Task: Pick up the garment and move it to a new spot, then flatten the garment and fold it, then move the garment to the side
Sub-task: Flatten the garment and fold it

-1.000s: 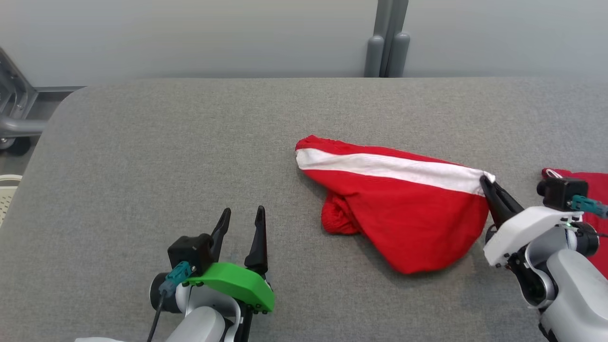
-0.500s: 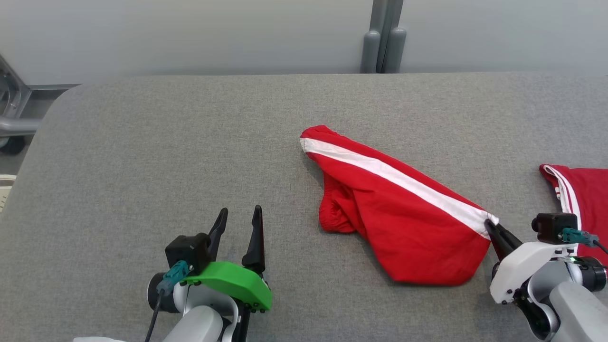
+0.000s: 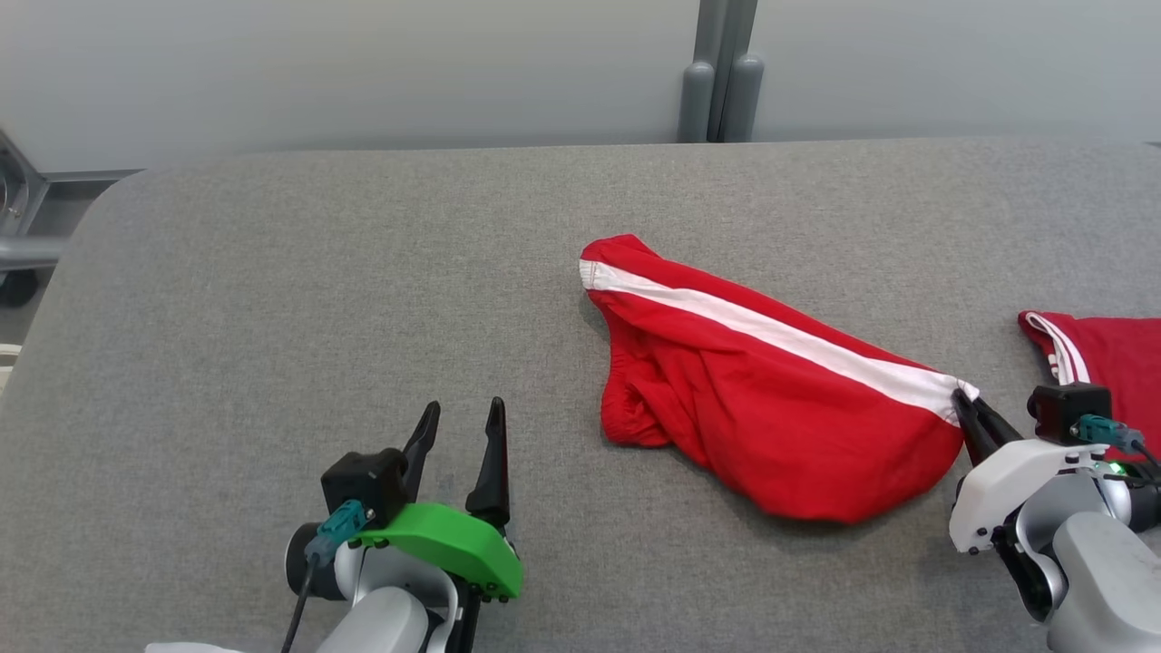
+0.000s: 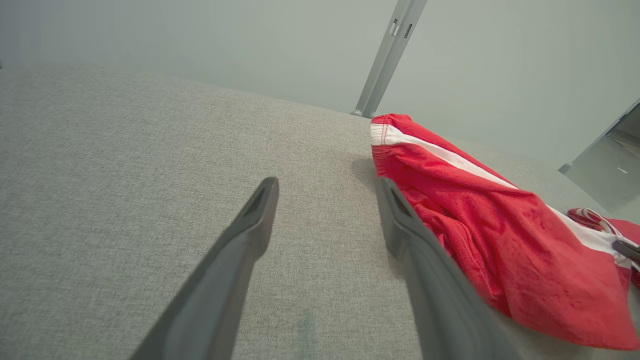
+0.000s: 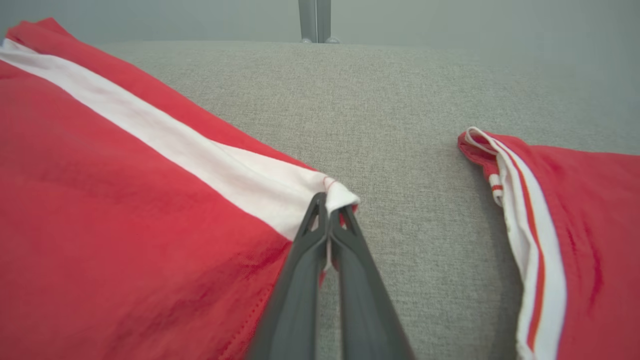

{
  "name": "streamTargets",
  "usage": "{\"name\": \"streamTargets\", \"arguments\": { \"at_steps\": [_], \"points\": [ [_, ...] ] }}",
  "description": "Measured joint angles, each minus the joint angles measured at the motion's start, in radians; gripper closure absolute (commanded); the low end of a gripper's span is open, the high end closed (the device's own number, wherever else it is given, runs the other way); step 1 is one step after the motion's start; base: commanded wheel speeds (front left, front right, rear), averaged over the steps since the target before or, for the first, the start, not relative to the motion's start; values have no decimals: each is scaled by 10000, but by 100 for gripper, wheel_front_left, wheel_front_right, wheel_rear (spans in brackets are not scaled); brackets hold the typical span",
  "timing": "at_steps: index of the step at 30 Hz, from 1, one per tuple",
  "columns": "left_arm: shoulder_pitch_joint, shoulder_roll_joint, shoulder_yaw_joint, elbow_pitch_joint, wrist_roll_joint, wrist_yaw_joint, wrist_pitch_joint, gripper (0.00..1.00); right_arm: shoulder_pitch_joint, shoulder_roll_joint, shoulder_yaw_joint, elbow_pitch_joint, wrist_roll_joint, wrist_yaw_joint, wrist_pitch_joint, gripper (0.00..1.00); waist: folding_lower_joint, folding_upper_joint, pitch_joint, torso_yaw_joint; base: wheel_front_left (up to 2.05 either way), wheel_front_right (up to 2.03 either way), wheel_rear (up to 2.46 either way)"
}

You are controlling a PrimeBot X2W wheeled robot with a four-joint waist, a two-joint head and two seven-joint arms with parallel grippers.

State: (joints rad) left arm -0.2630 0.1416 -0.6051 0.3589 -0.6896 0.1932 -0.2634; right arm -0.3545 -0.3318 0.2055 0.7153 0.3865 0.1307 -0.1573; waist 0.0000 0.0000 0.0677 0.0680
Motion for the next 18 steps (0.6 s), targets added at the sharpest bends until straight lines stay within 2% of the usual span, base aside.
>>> {"name": "streamTargets", "arguments": {
  "at_steps": [10, 18],
  "points": [
    [-2, 12, -56, 290, -48, -100, 71, 0, -71, 117, 77, 222, -86, 0, -537, 0, 0, 0, -187, -475, 0, 0, 0],
    [34, 59, 134, 33, -27, -79, 58, 0, 368, 261, -291, -1145, -40, 0, -878, 0, 0, 0, -415, -1068, 0, 0, 0]
  ]
}}
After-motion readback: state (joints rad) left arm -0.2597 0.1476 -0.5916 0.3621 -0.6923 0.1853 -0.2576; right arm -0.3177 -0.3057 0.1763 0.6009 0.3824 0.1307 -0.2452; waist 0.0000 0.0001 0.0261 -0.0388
